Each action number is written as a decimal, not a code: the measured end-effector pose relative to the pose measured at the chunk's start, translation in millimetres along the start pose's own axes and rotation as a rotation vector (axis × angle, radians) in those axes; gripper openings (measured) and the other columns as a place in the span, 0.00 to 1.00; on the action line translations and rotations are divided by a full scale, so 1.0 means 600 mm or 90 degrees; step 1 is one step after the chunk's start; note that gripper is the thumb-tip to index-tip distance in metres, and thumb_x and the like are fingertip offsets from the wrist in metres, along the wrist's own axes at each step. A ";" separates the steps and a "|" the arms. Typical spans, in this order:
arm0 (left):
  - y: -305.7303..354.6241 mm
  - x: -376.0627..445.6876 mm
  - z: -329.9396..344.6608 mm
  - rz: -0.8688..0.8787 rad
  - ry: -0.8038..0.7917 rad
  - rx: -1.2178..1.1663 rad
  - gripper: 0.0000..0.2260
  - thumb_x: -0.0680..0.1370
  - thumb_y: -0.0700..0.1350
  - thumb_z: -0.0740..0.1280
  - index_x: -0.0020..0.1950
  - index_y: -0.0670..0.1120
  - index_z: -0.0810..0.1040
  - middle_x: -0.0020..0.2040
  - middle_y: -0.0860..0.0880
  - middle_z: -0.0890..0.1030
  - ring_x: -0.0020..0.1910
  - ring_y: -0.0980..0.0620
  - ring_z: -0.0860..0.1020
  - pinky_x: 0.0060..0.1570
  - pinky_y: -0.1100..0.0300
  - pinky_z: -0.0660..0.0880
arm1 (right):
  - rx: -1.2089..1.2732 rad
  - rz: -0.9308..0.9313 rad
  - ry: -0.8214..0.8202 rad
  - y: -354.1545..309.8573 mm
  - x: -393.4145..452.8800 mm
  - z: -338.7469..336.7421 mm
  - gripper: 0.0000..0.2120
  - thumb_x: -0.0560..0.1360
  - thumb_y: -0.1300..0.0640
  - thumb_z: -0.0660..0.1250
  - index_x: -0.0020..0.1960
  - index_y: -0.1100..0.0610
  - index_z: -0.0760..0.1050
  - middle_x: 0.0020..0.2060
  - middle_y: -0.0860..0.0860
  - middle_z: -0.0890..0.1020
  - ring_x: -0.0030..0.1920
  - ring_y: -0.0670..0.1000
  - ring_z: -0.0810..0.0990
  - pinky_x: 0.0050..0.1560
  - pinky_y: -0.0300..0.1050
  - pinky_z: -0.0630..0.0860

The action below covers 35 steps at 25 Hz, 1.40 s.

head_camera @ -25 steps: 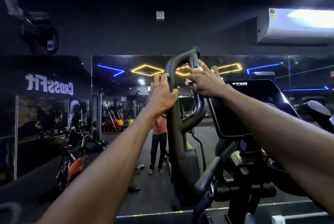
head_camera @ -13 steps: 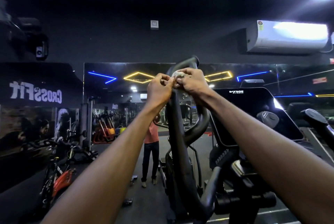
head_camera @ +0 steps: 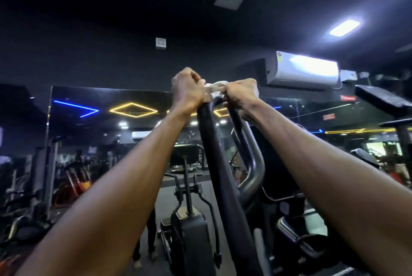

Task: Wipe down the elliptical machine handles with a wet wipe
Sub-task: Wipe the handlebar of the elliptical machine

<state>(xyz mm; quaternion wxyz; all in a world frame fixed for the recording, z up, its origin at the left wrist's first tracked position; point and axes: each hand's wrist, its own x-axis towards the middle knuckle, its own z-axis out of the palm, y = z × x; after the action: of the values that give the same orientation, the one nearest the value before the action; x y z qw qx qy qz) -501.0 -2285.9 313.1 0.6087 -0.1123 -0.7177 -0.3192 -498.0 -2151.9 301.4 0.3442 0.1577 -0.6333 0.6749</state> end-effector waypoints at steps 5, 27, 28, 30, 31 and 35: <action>0.006 0.003 0.074 0.045 -0.176 0.083 0.09 0.74 0.48 0.67 0.48 0.44 0.81 0.49 0.40 0.80 0.48 0.40 0.80 0.43 0.53 0.74 | 0.042 -0.023 0.047 0.036 0.052 0.018 0.04 0.52 0.60 0.74 0.27 0.54 0.83 0.31 0.56 0.85 0.41 0.59 0.87 0.41 0.56 0.85; -0.004 0.107 0.112 0.145 -0.400 0.044 0.12 0.80 0.50 0.64 0.62 0.56 0.81 0.58 0.53 0.82 0.55 0.55 0.78 0.55 0.62 0.72 | -0.130 -0.251 0.163 0.084 0.039 0.003 0.10 0.73 0.65 0.61 0.45 0.57 0.80 0.38 0.48 0.78 0.43 0.49 0.73 0.39 0.32 0.63; -0.012 0.103 0.099 0.142 -0.373 0.050 0.12 0.80 0.48 0.64 0.63 0.54 0.81 0.58 0.53 0.82 0.55 0.56 0.78 0.54 0.64 0.71 | -0.129 -0.252 0.158 0.085 0.039 0.001 0.09 0.73 0.65 0.61 0.45 0.57 0.80 0.37 0.47 0.78 0.41 0.48 0.73 0.38 0.31 0.64; -0.034 0.099 0.076 0.122 -0.353 0.035 0.12 0.80 0.46 0.65 0.62 0.52 0.82 0.56 0.53 0.82 0.54 0.56 0.78 0.54 0.63 0.72 | -0.129 -0.246 0.143 0.087 0.037 0.000 0.09 0.73 0.65 0.61 0.44 0.58 0.80 0.35 0.45 0.76 0.38 0.43 0.72 0.36 0.26 0.65; -0.040 0.098 0.072 0.106 -0.347 0.018 0.11 0.80 0.46 0.65 0.60 0.51 0.83 0.55 0.53 0.83 0.53 0.55 0.79 0.54 0.61 0.73 | -0.128 -0.244 0.138 0.088 0.037 0.000 0.09 0.73 0.65 0.61 0.44 0.58 0.79 0.35 0.44 0.75 0.38 0.43 0.71 0.36 0.28 0.65; -0.001 0.090 0.099 0.038 -0.412 -0.050 0.07 0.79 0.51 0.64 0.51 0.51 0.79 0.51 0.48 0.82 0.48 0.50 0.80 0.53 0.51 0.78 | -0.141 -0.253 0.138 0.085 0.040 0.000 0.09 0.73 0.65 0.60 0.45 0.60 0.79 0.34 0.44 0.74 0.42 0.51 0.72 0.42 0.38 0.64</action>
<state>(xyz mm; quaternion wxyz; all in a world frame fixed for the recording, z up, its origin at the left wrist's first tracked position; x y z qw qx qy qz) -561.5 -2263.1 360.6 0.3534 -0.2527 -0.8572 -0.2765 -549.1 -2143.5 278.7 0.5512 0.1671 -0.6196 0.5333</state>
